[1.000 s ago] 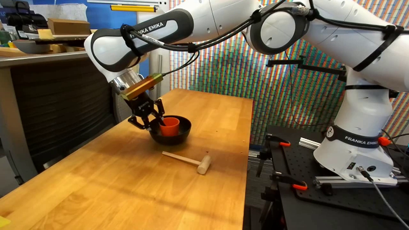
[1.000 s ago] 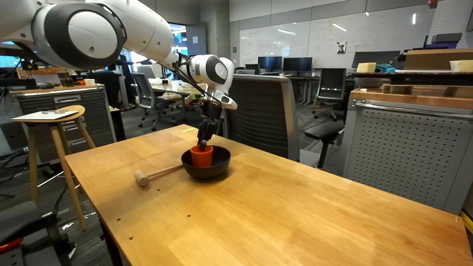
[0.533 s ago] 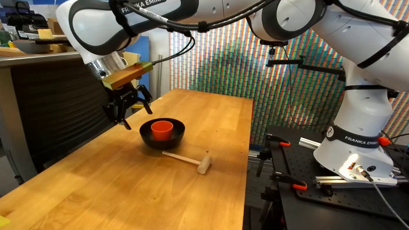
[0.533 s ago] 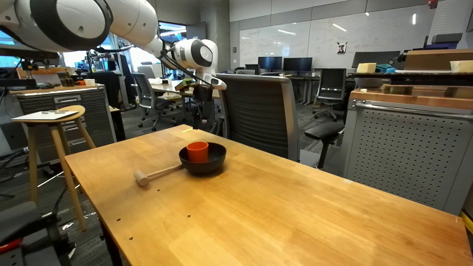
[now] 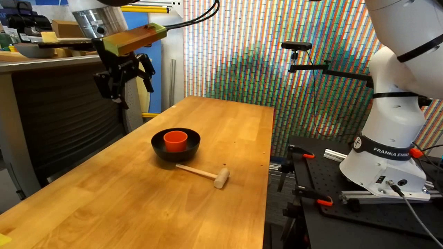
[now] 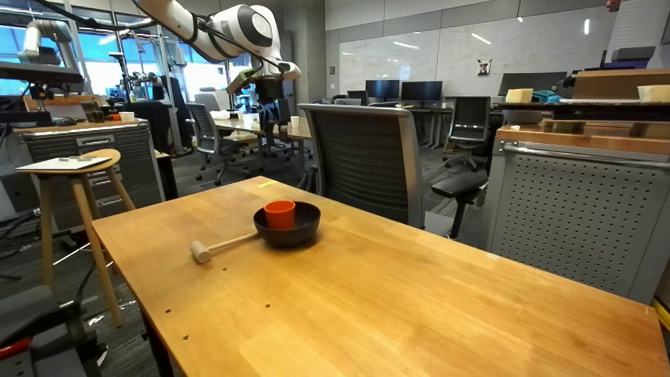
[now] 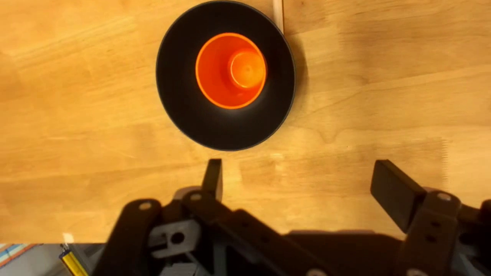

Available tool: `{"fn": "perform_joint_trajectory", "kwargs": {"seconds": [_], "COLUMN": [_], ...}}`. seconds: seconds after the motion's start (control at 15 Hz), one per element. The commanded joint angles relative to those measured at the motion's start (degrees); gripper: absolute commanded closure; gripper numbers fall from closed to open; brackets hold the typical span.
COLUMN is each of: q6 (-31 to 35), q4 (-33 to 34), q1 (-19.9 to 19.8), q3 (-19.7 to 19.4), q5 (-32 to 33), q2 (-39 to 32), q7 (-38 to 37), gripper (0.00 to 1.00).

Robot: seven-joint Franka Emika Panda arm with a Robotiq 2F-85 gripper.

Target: Put the orange cup in the black bowl

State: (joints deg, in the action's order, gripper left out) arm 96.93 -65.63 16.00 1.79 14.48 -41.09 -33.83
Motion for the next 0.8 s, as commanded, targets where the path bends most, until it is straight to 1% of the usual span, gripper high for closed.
{"fn": "perform_joint_trajectory", "kwargs": {"seconds": [0.0,0.13,0.2,0.27,0.4,0.53,0.6,0.67,0.73], "q6": [6.65,8.53,8.91,9.23,9.27,8.41,6.48,6.48,6.48], "q4": [-13.72,-18.69,-20.93,-23.47,-28.61,-34.02,-25.38,-26.99,-26.96], "q1": [0.83,1.16,2.16,2.1,1.78,0.54,1.19,1.05,1.04], "q3": [0.51,0.85,-0.12,0.19,0.79,1.74,1.45,1.66,1.67], "q5": [3.7,4.67,4.41,4.26,3.12,-0.65,1.84,1.63,1.64], "q2": [11.29,15.5,17.43,19.57,23.77,28.12,21.27,22.55,22.62], "q7": [1.57,1.06,0.39,0.11,-1.21,-2.47,-1.03,-1.14,-1.13], "gripper": [0.0,0.0,0.0,0.0,0.0,0.0,0.0,0.0,0.0]}}
